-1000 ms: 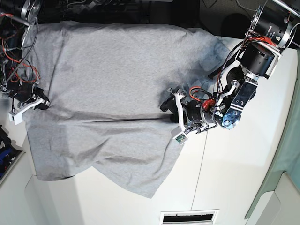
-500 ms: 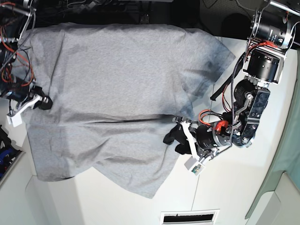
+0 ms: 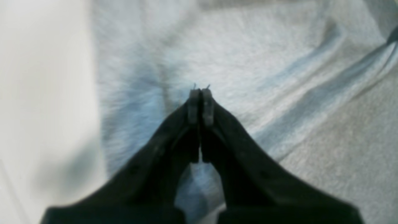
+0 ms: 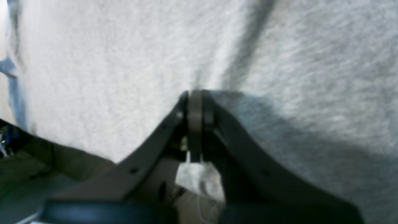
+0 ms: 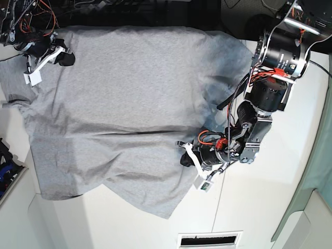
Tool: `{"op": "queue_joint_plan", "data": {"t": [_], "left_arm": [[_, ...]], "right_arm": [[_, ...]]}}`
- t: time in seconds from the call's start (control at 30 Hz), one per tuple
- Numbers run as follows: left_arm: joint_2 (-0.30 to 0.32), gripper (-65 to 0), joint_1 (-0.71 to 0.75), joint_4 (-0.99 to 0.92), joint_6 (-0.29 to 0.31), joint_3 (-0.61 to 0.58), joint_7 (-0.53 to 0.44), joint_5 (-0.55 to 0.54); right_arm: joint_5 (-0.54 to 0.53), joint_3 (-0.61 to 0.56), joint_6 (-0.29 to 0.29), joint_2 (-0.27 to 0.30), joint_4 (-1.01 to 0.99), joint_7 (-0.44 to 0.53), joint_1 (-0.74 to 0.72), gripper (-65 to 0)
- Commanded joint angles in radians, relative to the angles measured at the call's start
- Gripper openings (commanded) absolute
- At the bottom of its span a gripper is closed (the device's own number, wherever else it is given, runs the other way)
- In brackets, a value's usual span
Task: Layout the t-shirt on the table in an organized manner, then fold the t-shirt properly
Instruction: 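Pull the gripped fabric toward the shirt middle with the left gripper, then drag the shirt side away from the right gripper with the left gripper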
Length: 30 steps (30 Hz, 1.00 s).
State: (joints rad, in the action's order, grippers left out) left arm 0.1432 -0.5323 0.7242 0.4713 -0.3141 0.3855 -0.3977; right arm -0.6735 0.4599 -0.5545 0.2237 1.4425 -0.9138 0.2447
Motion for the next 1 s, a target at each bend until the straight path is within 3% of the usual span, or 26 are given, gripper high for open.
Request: {"op": "queue_joint_plan", "data": {"t": [0.0, 0.1, 0.23, 0.33, 0.5, 0.7, 0.8, 0.97], "left_arm": [[-0.004, -65.0, -0.035, -0.007, 0.003, 0.004, -0.044, 0.003], [-0.015, -65.0, -0.032, -0.053, -0.001, 0.004, -0.082, 0.054], [0.001, -65.0, -0.033, -0.098, -0.126, 0.004, -0.099, 0.109], [0.049, -65.0, -0.032, -0.103, -0.150, 0.004, -0.094, 0.112], [0.130, -65.0, -0.011, -0.103, -0.132, 0.004, -0.032, 0.086], [0.179, -65.0, 0.075, -0.103, 0.017, 0.004, 0.066, -0.015], [0.179, -65.0, 0.125, -0.102, 0.023, 0.004, 0.123, -0.087], [0.193, -65.0, 0.209, -0.094, 0.032, 0.004, 0.140, -0.148]], "right_arm": [[0.026, 0.003, 0.000, -0.003, 0.012, 0.014, 0.003, -65.0], [0.094, 0.003, 0.001, -0.013, 0.012, 0.032, 0.000, -65.0], [0.158, 0.003, 0.007, 0.005, 0.006, 0.036, 0.000, -65.0], [0.161, 0.003, 0.020, 0.043, -0.013, 0.056, -0.003, -65.0], [0.161, 0.003, 0.027, 0.103, -0.064, 0.080, -0.006, -65.0], [0.160, 0.003, 0.027, 0.132, -0.142, 0.080, -0.063, -65.0], [0.161, 0.002, 0.027, 0.137, -0.211, 0.080, -0.135, -65.0], [0.166, 0.002, 0.026, 0.145, -0.371, 0.084, -0.291, -65.0]]}}
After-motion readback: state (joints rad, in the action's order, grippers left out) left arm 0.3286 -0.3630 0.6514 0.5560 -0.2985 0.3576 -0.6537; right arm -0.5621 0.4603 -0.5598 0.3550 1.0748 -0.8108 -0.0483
